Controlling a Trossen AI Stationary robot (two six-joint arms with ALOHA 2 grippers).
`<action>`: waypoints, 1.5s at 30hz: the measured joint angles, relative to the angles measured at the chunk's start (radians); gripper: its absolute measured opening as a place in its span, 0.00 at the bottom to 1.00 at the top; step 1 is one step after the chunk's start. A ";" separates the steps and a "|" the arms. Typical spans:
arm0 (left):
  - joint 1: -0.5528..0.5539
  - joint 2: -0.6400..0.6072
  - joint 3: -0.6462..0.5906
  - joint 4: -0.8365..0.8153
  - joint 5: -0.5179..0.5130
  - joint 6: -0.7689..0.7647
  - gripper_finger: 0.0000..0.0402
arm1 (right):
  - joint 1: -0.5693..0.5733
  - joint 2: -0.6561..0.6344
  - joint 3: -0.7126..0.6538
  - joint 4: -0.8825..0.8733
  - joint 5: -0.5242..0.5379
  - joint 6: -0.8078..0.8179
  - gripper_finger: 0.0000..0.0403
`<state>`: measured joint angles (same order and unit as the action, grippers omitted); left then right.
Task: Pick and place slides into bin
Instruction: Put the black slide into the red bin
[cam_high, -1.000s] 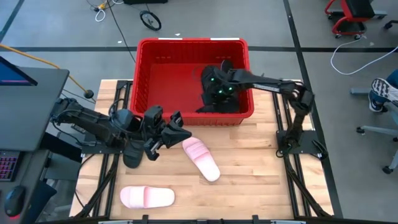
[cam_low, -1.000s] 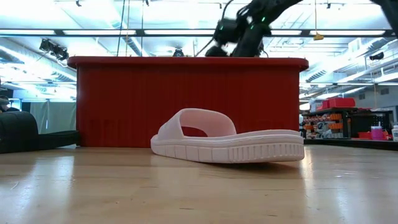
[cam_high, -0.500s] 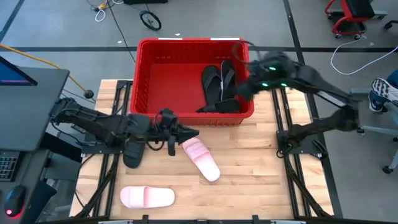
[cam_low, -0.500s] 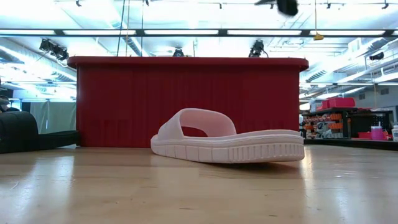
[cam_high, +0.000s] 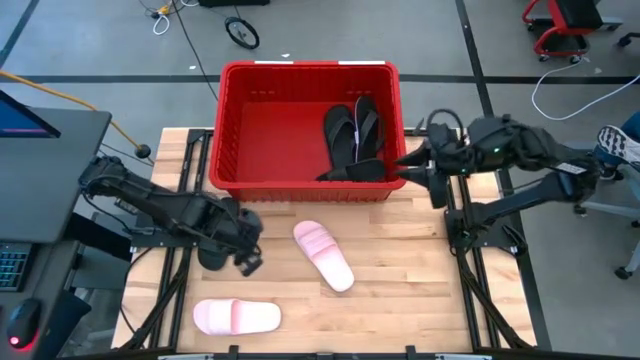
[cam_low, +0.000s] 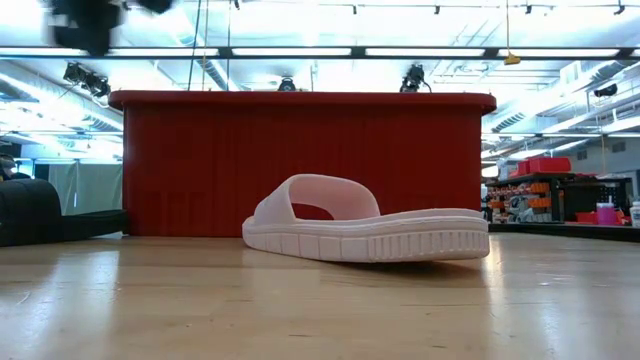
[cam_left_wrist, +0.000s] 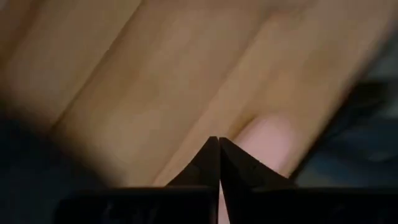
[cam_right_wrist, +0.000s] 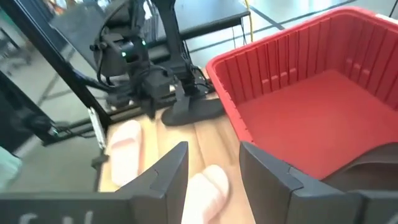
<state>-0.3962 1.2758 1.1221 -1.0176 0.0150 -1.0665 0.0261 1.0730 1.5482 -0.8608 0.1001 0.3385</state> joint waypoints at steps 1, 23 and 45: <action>-0.010 0.000 0.000 -0.077 0.016 -0.013 0.05 | 0.009 0.012 0.000 0.000 0.011 -0.008 0.37; 0.018 0.048 -0.099 -0.272 -0.092 0.240 0.53 | 0.029 0.401 0.000 0.001 0.009 0.216 0.37; 0.033 0.044 -0.367 -0.236 -0.124 0.398 0.50 | 0.154 0.413 0.000 0.101 0.004 0.269 0.37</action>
<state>-0.3631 1.3201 0.7549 -1.2532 -0.1091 -0.6689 0.1806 1.4864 1.5478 -0.7599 0.1043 0.6079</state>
